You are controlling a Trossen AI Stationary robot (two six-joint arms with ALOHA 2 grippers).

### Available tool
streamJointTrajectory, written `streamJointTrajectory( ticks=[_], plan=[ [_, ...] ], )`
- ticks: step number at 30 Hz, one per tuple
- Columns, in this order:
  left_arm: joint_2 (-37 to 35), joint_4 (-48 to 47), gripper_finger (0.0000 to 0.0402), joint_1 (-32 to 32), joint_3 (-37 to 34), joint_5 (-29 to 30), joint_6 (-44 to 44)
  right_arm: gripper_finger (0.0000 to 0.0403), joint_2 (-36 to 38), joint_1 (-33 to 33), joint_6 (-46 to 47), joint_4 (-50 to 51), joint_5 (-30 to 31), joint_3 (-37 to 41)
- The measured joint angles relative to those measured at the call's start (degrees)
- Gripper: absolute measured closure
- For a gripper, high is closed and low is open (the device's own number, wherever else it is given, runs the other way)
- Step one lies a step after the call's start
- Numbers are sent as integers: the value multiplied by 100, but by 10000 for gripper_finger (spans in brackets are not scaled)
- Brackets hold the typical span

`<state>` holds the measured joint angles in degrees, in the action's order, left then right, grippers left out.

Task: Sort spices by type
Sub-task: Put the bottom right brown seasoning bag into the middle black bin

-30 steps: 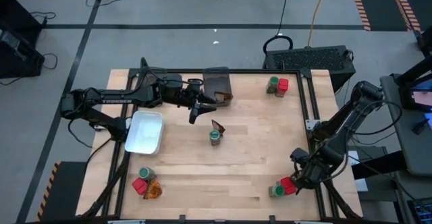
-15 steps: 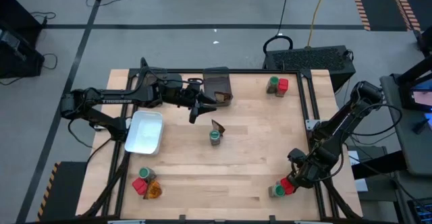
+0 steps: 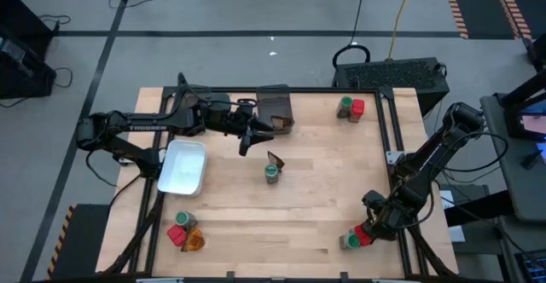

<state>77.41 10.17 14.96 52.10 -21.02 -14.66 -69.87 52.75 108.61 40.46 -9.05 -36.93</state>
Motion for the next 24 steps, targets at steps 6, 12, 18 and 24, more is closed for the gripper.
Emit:
streamJointTrajectory(
  ticks=[6, 12, 18, 24],
  plan=[
    [0, 0, 230, 0, 0, 0, 4, 304, 0, 0, -7, 27, -183, 2],
    [0, 0, 230, 2, 0, 0, 7, 379, 0, 0, 23, 9, -184, 2],
    [0, 0, 230, 0, 0, 0, 7, 395, 29, -102, 25, 11, -181, -85],
    [0, 0, 230, 2, 0, 0, 7, 397, 325, -403, -20, 431, -178, -315]
  ],
)
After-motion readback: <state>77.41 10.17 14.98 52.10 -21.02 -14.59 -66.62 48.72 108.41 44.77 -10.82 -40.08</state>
